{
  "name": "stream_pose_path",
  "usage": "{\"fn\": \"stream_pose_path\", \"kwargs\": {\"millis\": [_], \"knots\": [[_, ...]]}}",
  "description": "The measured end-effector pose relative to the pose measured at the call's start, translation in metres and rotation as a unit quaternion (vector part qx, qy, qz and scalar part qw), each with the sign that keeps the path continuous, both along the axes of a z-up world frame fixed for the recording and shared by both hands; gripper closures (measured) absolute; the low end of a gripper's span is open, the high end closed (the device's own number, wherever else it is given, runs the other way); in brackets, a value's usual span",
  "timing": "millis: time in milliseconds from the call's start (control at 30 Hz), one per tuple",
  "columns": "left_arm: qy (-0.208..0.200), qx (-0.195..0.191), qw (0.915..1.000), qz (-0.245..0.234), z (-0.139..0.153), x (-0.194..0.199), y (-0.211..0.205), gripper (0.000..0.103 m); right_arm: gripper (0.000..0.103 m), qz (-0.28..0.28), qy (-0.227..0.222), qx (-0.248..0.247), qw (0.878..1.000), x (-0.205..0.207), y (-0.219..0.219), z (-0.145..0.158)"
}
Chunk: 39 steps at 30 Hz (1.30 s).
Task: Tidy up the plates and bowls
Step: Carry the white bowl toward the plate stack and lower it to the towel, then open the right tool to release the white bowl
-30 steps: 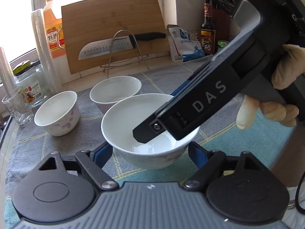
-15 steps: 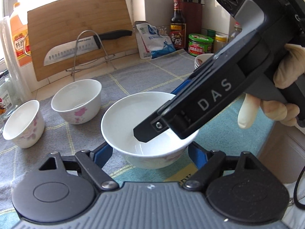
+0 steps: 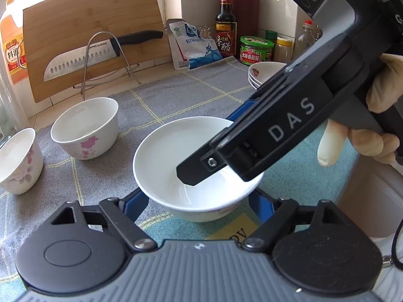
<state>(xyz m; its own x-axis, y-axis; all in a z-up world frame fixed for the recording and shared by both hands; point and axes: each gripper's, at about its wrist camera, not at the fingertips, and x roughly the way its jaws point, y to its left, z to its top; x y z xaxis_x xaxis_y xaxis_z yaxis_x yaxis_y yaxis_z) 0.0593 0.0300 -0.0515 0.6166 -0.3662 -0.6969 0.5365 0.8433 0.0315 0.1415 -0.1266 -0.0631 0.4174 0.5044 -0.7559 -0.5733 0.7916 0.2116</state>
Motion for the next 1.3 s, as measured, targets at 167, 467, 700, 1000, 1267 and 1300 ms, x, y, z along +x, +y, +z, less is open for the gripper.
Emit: {"fn": "stream_pose_path", "kwargs": {"millis": [167, 467, 700, 1000, 1267, 1300], "knots": [[0.004, -0.002, 1.0000, 0.002, -0.001, 0.000, 0.000, 0.017, 0.020, 0.002, 0.002, -0.001, 1.000, 0.001, 0.000, -0.002], [0.010, -0.005, 0.9999, 0.002, -0.003, 0.001, 0.001, 0.017, 0.020, 0.003, 0.003, -0.003, 1.000, 0.000, 0.001, -0.002], [0.012, -0.008, 0.9999, 0.006, -0.004, 0.000, 0.001, 0.017, 0.017, 0.004, 0.002, -0.002, 1.000, 0.000, 0.002, -0.002], [0.002, -0.013, 0.9999, 0.004, 0.004, -0.005, 0.008, 0.007, 0.000, 0.001, -0.017, -0.003, 1.000, 0.000, 0.004, 0.006], [0.017, -0.023, 0.9996, 0.004, 0.020, -0.017, 0.039, 0.006, 0.000, 0.017, -0.038, -0.013, 0.999, 0.005, 0.008, 0.018], [0.014, -0.022, 0.9996, 0.007, 0.023, -0.017, 0.043, 0.005, 0.000, 0.020, -0.042, -0.016, 0.999, 0.006, 0.009, 0.020]]}}
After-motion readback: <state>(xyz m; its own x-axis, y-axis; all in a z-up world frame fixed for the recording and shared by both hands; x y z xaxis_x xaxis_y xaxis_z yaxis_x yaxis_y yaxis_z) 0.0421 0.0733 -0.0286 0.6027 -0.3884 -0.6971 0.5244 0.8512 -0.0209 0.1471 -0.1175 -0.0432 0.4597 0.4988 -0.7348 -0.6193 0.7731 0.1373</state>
